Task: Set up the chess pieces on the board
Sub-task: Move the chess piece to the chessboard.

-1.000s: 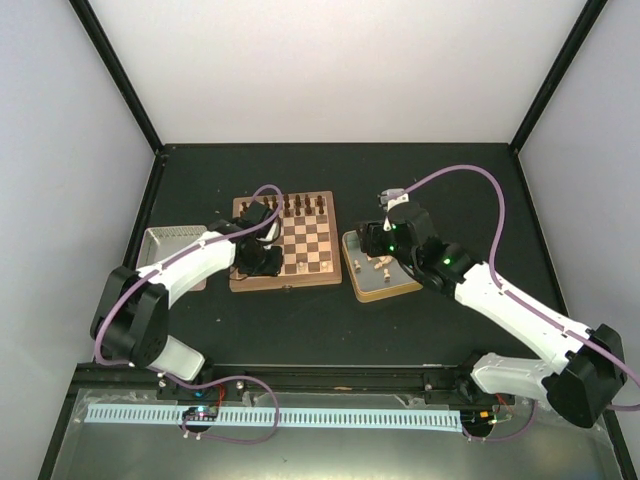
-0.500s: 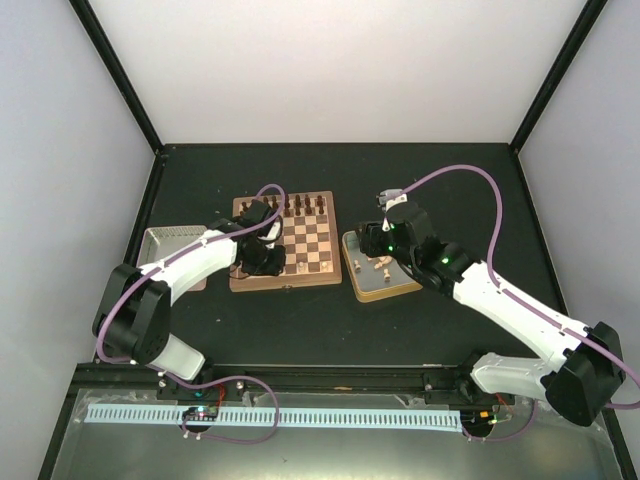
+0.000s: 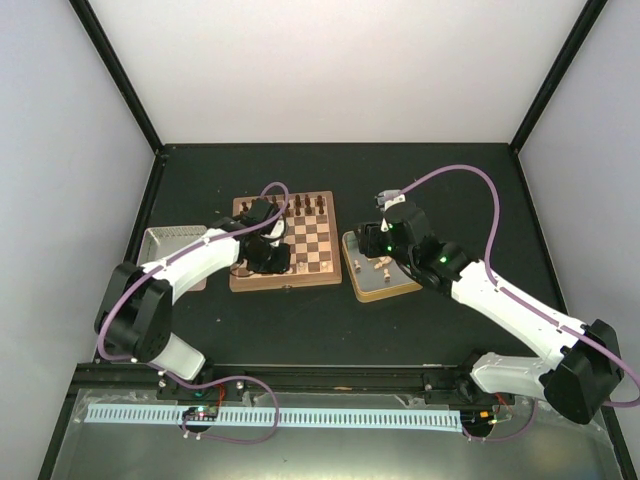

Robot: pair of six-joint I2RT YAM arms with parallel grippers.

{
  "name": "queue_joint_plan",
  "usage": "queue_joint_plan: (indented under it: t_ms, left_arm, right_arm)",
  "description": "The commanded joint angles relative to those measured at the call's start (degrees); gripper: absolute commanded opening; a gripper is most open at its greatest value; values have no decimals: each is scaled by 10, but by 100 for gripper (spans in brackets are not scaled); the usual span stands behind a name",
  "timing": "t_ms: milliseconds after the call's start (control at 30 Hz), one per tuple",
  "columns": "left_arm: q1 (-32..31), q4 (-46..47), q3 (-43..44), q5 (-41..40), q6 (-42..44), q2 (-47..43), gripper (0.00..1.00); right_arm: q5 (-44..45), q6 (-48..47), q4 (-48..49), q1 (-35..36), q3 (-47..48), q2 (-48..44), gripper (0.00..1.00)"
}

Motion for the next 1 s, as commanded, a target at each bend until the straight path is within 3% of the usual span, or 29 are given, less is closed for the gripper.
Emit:
queue_joint_plan:
  t_ms: [0, 233, 500, 733, 967]
  left_arm:
    - [-5, 11, 22, -1, 4, 14, 11]
    - [-18, 8, 35, -30, 0, 30, 12]
    - [-39, -20, 48, -97, -5, 40, 21]
    - [-40, -21, 53, -48, 3, 24, 40]
    - [-35, -37, 71, -109, -9, -51, 50]
  right_arm:
    - [-5, 8, 11, 1, 3, 6, 59]
    - [-5, 9, 9, 1, 1, 7, 59]
    - [-4, 12, 3, 1, -3, 5, 59]
    - [-6, 17, -3, 1, -4, -1, 59]
    - [10, 23, -9, 0, -13, -32, 59]
